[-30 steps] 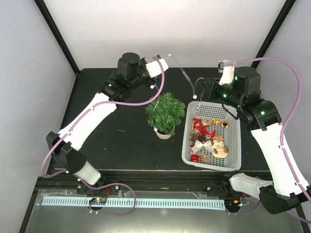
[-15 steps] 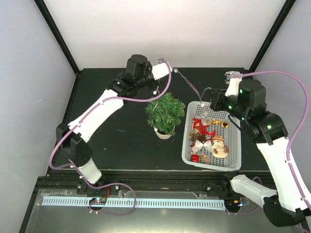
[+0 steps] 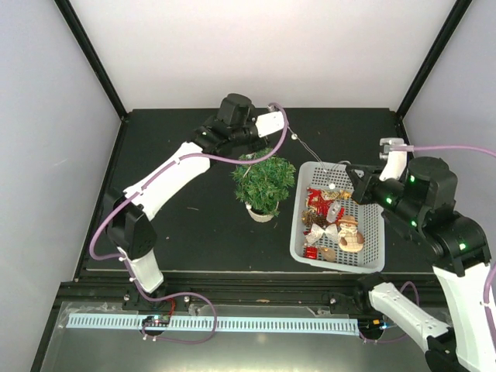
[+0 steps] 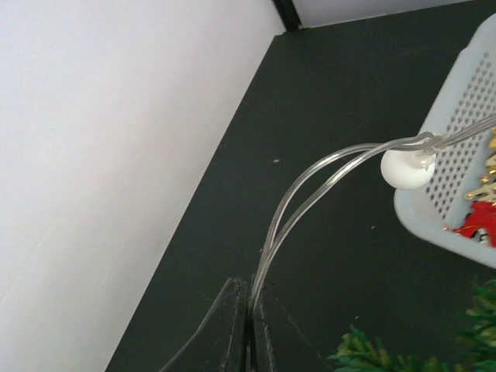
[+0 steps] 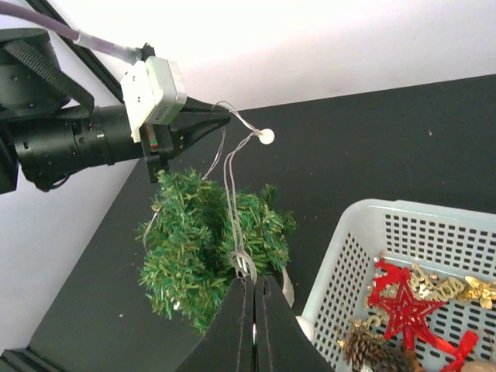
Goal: Decorate the small christmas tree
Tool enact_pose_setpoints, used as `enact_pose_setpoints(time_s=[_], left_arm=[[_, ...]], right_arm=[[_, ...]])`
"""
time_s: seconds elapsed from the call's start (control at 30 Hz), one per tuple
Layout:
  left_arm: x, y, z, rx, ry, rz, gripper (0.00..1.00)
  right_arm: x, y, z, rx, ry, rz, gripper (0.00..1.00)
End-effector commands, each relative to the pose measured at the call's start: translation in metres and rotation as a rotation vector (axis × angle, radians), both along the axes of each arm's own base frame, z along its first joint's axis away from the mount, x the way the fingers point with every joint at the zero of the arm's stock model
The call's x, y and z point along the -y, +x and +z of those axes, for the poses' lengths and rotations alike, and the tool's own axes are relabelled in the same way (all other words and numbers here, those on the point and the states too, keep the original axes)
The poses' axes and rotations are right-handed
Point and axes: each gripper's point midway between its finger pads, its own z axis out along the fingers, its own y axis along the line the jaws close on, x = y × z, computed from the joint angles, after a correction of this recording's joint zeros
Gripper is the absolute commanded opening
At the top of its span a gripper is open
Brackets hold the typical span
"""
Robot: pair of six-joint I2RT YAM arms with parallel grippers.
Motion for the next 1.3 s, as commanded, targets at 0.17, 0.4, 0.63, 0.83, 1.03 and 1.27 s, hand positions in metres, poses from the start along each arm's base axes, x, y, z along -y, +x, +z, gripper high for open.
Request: enact_pose_setpoints(time_s=[0.17, 0.4, 0.63, 0.83, 1.03, 1.27], left_arm=[[0.046, -0.027, 0.003, -0.036, -0.005, -0.145, 0.05], [0.063, -0.033, -0.011, -0.023, 0.051, -0.17, 0.19], [0.055, -0.006, -0.003, 0.05, 0.053, -0.043, 0.3], [0.048, 0.007, 0.003, 0.086, 0.051, 0.018, 0.31], [0.032, 0.019, 0.021, 0.115, 0.018, 0.087, 0.38], [0.012, 0.027, 0.043, 0.128, -0.029, 0.131, 0.7]], right_arm=[[0.015, -0.026, -0.015, -0.026, -0.083, 0.001, 0.01], [0.017, -0.038, -0.026, -0.04, -0.099, 0.026, 0.01], [0.016, -0.039, -0.034, -0.042, -0.101, 0.035, 0.01], [0.004, -0.048, -0.021, -0.016, -0.052, 0.108, 0.01], [-0.021, -0.065, -0.026, -0.05, 0.024, 0.271, 0.01], [-0.035, -0.085, -0.028, -0.058, 0.083, 0.39, 0.01]])
